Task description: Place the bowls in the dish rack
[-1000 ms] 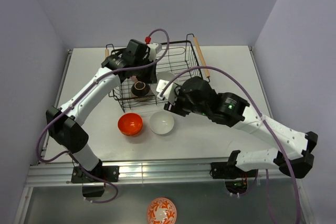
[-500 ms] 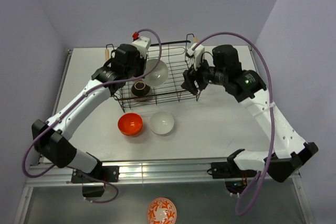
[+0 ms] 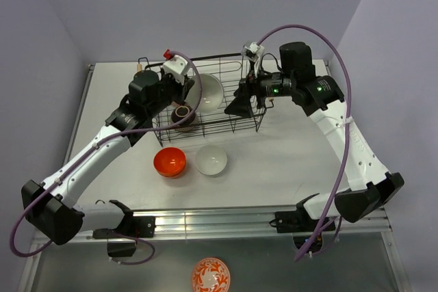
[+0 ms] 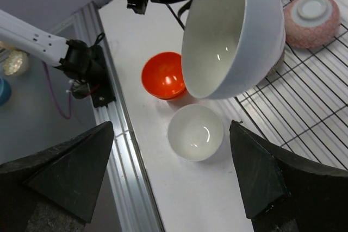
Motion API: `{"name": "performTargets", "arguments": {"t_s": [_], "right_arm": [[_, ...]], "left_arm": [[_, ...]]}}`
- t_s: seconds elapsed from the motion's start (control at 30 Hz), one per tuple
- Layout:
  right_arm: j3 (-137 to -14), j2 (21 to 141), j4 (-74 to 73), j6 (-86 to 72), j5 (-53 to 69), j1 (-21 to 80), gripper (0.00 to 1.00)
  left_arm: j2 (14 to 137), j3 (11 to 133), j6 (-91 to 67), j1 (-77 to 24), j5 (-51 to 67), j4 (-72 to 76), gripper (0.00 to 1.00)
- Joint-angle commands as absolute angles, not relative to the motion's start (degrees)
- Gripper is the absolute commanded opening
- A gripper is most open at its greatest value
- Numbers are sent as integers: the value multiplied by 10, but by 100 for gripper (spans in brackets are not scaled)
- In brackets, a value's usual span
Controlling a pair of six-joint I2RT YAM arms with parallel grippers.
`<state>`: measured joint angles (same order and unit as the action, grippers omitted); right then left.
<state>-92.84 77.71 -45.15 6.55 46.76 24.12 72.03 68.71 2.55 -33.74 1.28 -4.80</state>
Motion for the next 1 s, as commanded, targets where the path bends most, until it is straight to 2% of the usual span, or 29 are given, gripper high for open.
{"name": "performTargets", "arguments": {"t_s": [0.0, 0.13, 0.23, 0.5, 0.97], "right_arm": [[-960, 786, -431, 36, 519, 237, 94], [-984, 809, -445, 18, 534, 234, 94], [-984, 812, -429, 1, 526, 234, 100], [-984, 825, -416, -86, 512, 232, 100], [-975, 819, -403, -98, 562, 237, 100]], "left_arm": [[682, 685, 31, -339, 90, 57, 0], [661, 667, 24, -340, 129, 83, 0], [652, 661, 18, -340, 155, 93, 0], [642, 658, -22, -341, 178, 111, 0], [657, 678, -84, -341, 214, 107, 0]]}}
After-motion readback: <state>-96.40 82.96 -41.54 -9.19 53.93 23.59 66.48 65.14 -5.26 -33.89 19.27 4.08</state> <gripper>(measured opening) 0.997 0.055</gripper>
